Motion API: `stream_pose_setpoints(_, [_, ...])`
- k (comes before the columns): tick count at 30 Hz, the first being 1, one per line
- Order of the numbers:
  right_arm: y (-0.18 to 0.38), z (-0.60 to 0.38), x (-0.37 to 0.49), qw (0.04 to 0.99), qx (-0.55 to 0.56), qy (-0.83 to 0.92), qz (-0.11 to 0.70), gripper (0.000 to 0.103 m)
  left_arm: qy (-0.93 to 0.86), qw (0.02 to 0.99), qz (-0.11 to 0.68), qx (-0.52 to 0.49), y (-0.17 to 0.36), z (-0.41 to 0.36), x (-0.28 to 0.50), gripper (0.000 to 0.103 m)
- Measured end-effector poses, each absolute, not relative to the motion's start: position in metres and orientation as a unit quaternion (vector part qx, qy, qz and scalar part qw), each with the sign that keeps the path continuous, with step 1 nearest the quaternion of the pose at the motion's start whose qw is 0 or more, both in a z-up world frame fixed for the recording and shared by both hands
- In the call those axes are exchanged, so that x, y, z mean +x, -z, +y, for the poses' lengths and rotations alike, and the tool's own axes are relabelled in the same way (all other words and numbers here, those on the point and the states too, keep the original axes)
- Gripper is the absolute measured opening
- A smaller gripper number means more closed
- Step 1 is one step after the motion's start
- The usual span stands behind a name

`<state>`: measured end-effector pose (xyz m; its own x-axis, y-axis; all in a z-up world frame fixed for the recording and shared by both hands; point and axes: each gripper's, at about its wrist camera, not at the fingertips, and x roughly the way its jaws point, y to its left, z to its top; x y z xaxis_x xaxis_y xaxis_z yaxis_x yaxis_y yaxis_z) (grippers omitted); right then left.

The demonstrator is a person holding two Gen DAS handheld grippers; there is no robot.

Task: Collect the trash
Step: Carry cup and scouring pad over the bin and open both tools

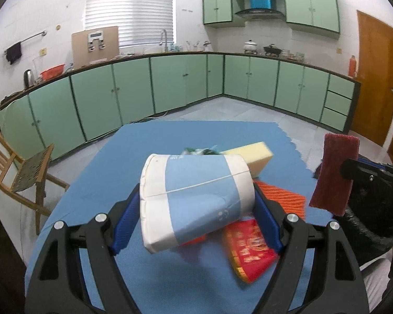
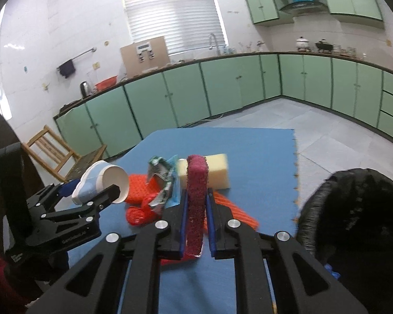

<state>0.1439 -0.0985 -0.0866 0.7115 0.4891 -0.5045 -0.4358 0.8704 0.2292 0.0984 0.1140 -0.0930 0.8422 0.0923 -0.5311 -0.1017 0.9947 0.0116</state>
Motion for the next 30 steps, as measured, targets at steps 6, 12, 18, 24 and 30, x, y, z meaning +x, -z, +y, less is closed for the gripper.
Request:
stream_pose_setpoints(6, [0.082, -0.143, 0.138, 0.937, 0.057, -0.200, 0.280, 0.013, -0.004, 0.962, 0.273, -0.004, 0.090, 0.077, 0.107, 0.077])
stream_pose_setpoints(12, [0.083, -0.198, 0.133, 0.947, 0.071, -0.140, 0.279, 0.013, 0.050, 0.963, 0.264, 0.005, 0.087, 0.032, 0.117, 0.077])
stream_pose_setpoints(18, [0.086, -0.247, 0.126, 0.954, 0.073, -0.082, 0.279, 0.013, 0.102, 0.961, 0.257, 0.006, 0.086, -0.017, 0.129, 0.077])
stream_pose_setpoints(24, [0.097, -0.293, 0.118, 0.955, 0.076, -0.030, 0.286, 0.013, 0.148, 0.957, 0.248, 0.006, 0.088, -0.062, 0.138, 0.077])
stream_pose_setpoints(30, [0.115, -0.325, 0.118, 0.950, 0.079, 0.003, 0.301, 0.013, 0.182, 0.952, 0.245, 0.012, 0.097, -0.111, 0.150, 0.077])
